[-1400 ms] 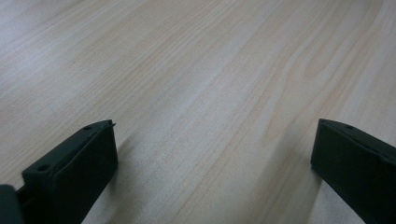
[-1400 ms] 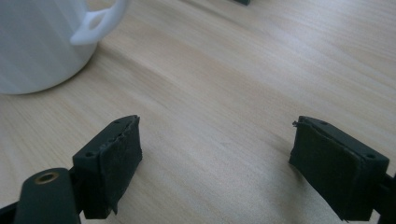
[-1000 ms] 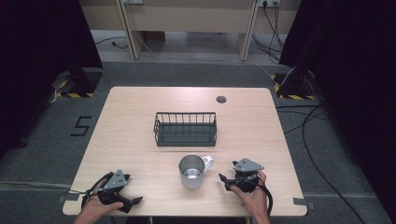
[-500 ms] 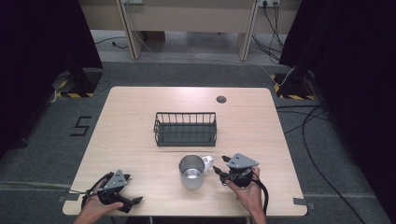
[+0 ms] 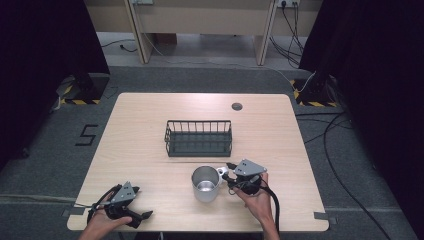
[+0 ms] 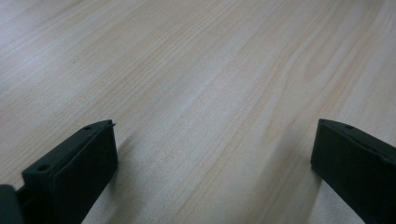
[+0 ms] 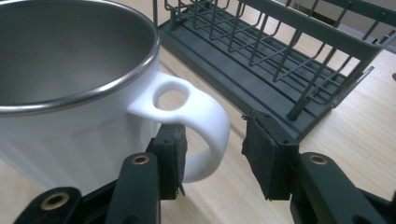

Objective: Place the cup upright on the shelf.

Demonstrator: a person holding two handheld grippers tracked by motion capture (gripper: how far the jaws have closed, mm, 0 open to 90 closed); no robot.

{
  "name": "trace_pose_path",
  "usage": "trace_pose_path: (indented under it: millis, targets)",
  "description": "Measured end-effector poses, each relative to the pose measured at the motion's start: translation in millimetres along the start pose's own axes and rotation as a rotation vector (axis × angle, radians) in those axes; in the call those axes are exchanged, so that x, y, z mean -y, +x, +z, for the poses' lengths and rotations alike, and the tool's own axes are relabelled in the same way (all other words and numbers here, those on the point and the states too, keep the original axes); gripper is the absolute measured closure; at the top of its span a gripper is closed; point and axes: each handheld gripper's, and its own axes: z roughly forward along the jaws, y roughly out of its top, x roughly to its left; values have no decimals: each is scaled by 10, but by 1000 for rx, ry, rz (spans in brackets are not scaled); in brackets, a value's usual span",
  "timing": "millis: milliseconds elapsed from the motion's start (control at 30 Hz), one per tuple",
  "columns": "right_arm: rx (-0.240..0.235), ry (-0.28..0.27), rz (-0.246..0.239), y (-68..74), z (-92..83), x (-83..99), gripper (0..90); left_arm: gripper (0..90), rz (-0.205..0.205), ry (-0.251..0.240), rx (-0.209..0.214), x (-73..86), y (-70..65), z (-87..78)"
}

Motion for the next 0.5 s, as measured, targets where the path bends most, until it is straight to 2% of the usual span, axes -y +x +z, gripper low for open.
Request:
trace_pose_path:
  millis: [133,233,300,500]
  targets:
    - [-4,2,-25,11,28,-6,684,0,1,2,0,0,0,-2]
    - [-3,0,-40,26,28,-5,716,0,0,0,0,0,0,-1]
    - [11,4,-57,36,23,-7,732,0,0,0,0,0,0,-1]
    - [38,13,-58,97,-34,17,742,0,1,1,0,1,-1,-2]
